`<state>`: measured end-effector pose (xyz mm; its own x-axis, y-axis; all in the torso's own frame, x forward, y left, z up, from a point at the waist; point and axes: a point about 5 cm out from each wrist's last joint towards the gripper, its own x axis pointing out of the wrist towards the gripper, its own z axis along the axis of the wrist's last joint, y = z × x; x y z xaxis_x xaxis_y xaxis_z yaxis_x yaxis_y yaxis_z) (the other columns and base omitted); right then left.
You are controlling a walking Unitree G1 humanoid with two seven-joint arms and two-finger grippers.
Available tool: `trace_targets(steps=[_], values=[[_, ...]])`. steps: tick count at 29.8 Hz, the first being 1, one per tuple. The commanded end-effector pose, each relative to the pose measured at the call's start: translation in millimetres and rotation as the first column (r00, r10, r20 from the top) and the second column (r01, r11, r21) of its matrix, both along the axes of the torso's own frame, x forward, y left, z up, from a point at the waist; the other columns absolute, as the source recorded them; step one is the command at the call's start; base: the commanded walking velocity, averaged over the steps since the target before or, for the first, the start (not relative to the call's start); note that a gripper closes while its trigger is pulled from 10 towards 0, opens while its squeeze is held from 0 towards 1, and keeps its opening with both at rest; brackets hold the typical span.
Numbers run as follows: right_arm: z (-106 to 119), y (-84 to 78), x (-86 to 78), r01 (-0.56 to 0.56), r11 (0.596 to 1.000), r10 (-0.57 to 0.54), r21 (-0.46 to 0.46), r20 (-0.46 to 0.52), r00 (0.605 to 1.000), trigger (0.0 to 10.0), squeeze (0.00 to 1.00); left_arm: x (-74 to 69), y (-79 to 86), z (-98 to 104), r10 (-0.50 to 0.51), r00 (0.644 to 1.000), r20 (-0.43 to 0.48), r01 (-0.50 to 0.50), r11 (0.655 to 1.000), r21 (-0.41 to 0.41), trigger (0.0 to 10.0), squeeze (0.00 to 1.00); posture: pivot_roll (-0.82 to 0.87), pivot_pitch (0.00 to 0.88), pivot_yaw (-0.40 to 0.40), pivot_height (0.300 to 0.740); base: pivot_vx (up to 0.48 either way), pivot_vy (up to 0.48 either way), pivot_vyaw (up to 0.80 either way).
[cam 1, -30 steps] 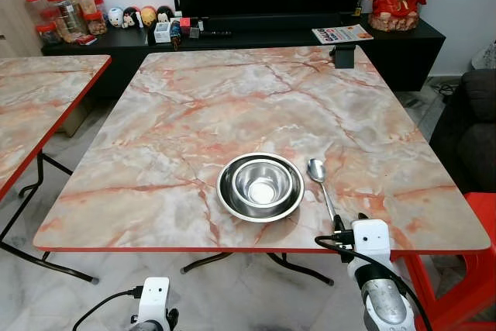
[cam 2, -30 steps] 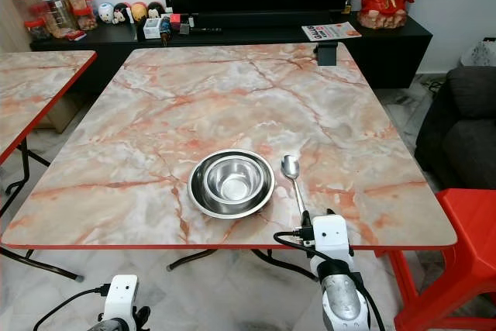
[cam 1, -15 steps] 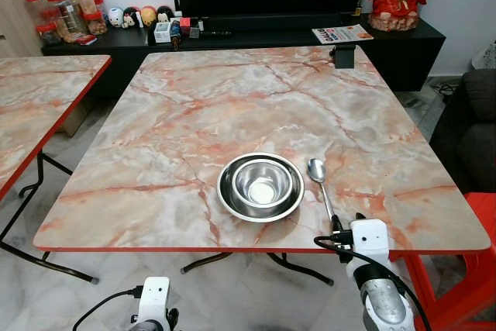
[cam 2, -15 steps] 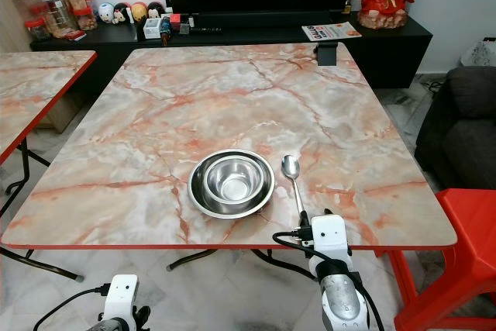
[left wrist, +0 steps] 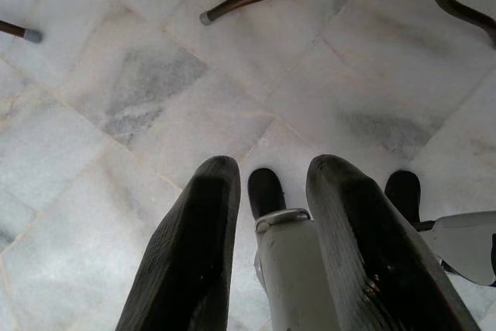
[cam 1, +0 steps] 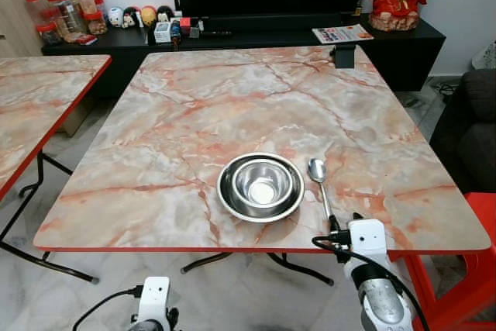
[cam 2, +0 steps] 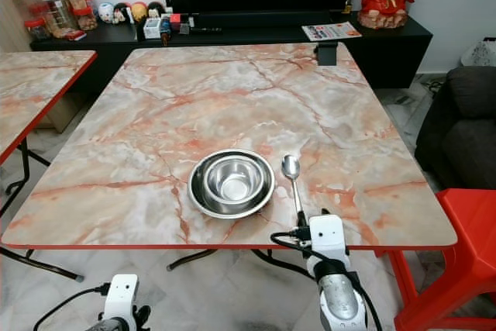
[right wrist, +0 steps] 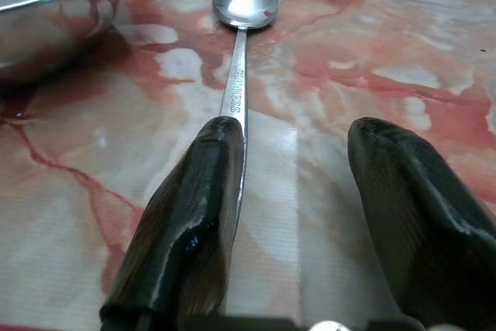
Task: Setting the table
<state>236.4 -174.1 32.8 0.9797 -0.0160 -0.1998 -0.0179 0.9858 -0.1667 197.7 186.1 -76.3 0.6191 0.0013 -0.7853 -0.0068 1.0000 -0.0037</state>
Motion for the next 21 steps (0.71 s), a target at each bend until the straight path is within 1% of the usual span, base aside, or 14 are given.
trace_targets(steps=[1, 4, 5, 6, 9, 11, 14, 17, 21], values=[[7.0, 1.2, 3.8, 0.005, 1.000, -0.005, 0.016, 0.042, 0.999, 10.0, 0.00, 1.8, 2.0, 1.0, -0.001, 1.000, -0.004, 0.001, 1.000, 0.001, 10.0, 0.00, -0.12, 0.000, 0.045, 0.740, 0.000, 0.000, 0.00], [13.0, -1.6, 4.9, 0.026, 0.999, -0.028, 0.023, 0.083, 0.996, 10.0, 0.00, 1.8, 1.9, 1.0, 0.000, 1.000, -0.003, 0.000, 1.000, 0.000, 10.0, 0.00, -0.12, 0.000, 0.046, 0.740, 0.000, 0.000, 0.00], [13.0, -1.6, 4.9, 0.026, 0.999, -0.028, 0.023, 0.083, 0.996, 10.0, 0.00, 1.8, 1.9, 1.0, 0.000, 1.000, -0.003, 0.000, 1.000, 0.000, 10.0, 0.00, -0.12, 0.000, 0.046, 0.740, 0.000, 0.000, 0.00], [24.6, -6.0, 6.6, 0.063, 0.998, -0.066, 0.024, 0.166, 0.984, 10.0, 0.00, 1.9, 1.9, 1.1, 0.000, 1.000, -0.002, 0.000, 1.000, -0.001, 10.0, 0.00, -0.12, 0.000, 0.047, 0.740, 0.000, 0.000, 0.00], [43.2, -11.0, 9.3, 0.093, 0.995, -0.101, 0.042, 0.275, 0.956, 10.0, 0.00, 2.1, 1.8, 1.2, 0.001, 1.000, 0.000, -0.001, 1.000, -0.002, 10.0, 0.00, -0.13, 0.000, 0.049, 0.740, 0.000, 0.000, 0.00], [46.9, -11.0, 10.3, 0.089, 0.995, -0.099, 0.049, 0.294, 0.951, 10.0, 0.00, 2.2, 1.6, 1.2, 0.000, 1.000, 0.000, 0.000, 1.000, -0.002, 10.0, 0.00, -0.13, 0.000, 0.049, 0.740, 0.000, 0.000, 0.00], [47.0, -11.3, 10.7, 0.090, 0.995, -0.100, 0.046, 0.295, 0.950, 10.0, 0.00, 2.2, 1.5, 1.2, -0.001, 1.000, 0.000, 0.001, 1.000, -0.003, 10.0, 0.00, -0.13, 0.000, 0.049, 0.740, 0.000, 0.000, 0.00], [49.1, -8.3, 12.1, 0.082, 0.995, -0.096, 0.057, 0.311, 0.946, 10.0, 0.00, 2.5, 1.4, 1.4, 0.000, 1.000, 0.002, 0.000, 1.000, -0.004, 10.0, 0.00, -0.12, 0.000, 0.047, 0.740, 0.000, 0.000, 0.00], [58.7, -5.3, 21.3, 0.083, 0.994, -0.101, 0.067, 0.352, 0.931, 10.0, 0.00, 3.0, 0.8, 1.7, 0.000, 1.000, 0.011, 0.000, 1.000, -0.001, 10.0, 0.00, -0.13, 0.000, 0.052, 0.740, 0.000, 0.000, 0.00]])
